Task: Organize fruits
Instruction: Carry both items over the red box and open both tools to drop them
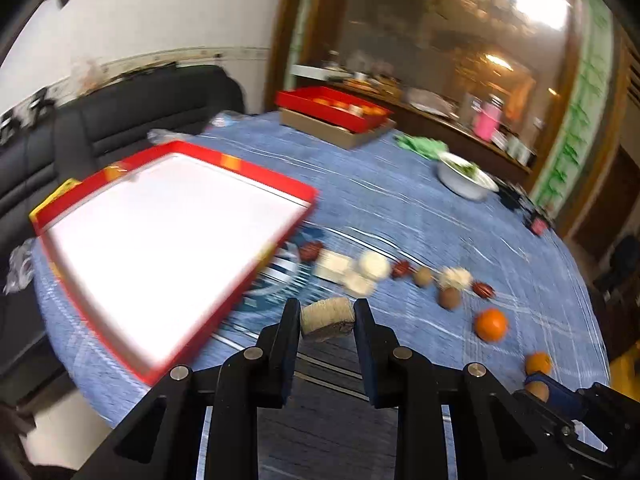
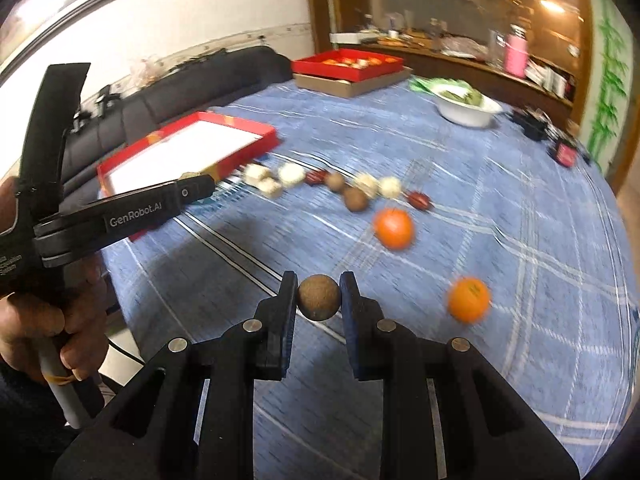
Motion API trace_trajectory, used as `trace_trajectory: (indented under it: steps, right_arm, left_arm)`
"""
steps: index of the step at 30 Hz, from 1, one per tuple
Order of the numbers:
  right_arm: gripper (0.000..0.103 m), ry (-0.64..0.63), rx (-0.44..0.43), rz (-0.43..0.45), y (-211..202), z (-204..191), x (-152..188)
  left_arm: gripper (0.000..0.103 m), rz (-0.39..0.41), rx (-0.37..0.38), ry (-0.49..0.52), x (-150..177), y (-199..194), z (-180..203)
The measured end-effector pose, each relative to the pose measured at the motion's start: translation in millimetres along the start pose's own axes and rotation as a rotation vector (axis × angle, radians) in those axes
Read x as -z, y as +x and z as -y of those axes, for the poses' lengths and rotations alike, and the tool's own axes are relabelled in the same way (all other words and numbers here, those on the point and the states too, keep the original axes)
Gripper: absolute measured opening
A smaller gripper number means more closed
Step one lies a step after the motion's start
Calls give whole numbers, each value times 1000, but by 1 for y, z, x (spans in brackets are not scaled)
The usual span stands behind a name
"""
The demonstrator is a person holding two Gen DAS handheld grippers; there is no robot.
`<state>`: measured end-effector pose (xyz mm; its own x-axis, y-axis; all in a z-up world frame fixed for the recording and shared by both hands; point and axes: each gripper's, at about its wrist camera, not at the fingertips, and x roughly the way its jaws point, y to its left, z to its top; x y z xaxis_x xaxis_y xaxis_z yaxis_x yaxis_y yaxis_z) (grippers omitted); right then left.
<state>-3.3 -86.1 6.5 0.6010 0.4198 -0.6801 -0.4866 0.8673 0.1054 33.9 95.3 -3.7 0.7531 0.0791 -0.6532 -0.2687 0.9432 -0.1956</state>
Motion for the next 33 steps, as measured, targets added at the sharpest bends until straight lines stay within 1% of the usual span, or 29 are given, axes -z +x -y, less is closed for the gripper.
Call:
trace_trajectory:
  steps: [2, 5, 7, 13, 17, 22, 25, 33]
  right_arm:
    - [20, -25, -17, 14, 4, -9, -9]
    - [20, -54, -59, 49, 14, -22, -33]
    - [21, -73, -78, 62, 21, -30, -46]
    - [21, -138, -140, 75, 56, -67, -91]
    - [21, -166, -173, 55, 88, -93, -115]
    - [21, -180, -192, 18, 122, -112, -135]
    - [21, -181, -196, -13, 142, -119, -143]
    - [21, -193, -203, -71, 177, -132, -149]
  left_arm:
    - [26, 8, -34, -28, -7, 2, -17]
    - [26, 4, -89, -73, -14, 5, -40]
    - [26, 2, -129, -87, -19, 8, -54]
    - [26, 16, -205, -122, -37, 14, -83]
    - [26, 17, -241, -142, -47, 21, -98]
    - [26, -5, -276, -163, -51, 32, -114]
    - [26, -12, -291, -172, -53, 37, -121]
    - [26, -45, -328, -185, -61, 57, -135]
